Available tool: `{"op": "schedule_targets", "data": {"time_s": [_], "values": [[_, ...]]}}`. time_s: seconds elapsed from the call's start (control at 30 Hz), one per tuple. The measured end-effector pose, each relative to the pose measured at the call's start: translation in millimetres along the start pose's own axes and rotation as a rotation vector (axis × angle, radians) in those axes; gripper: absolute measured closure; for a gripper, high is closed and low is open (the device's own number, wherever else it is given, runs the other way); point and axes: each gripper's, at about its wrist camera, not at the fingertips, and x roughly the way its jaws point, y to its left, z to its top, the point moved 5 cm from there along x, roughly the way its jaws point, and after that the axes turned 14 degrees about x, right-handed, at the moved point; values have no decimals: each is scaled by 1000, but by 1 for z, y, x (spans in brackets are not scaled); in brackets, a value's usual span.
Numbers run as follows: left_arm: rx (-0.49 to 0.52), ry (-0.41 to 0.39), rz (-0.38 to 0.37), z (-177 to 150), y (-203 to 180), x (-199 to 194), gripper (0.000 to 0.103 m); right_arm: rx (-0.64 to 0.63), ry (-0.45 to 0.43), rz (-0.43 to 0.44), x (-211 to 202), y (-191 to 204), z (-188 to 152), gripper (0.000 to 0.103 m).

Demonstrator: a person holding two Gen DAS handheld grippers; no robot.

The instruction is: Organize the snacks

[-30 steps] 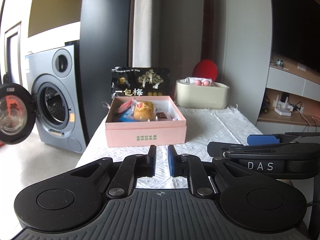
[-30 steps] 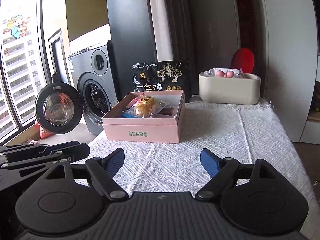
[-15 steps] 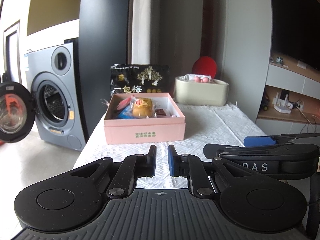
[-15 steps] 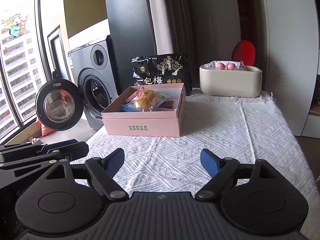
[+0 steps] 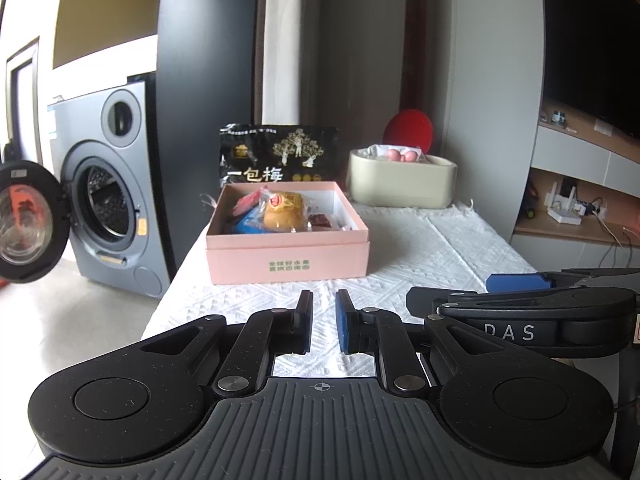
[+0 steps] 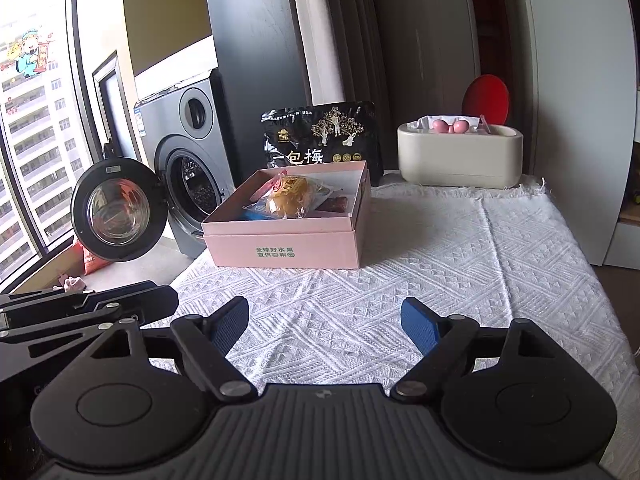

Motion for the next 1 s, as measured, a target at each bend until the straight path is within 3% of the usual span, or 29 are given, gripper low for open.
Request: {"op": "schedule_targets", "data": {"time_s": [0.87,1.0], "values": [[-31,5,0,-7,5,10,87,4,20,-5,3,-2,-2,19],[-79,28,37,-8,28,24,87,-33,56,-19,19,1,-2,16]]}}
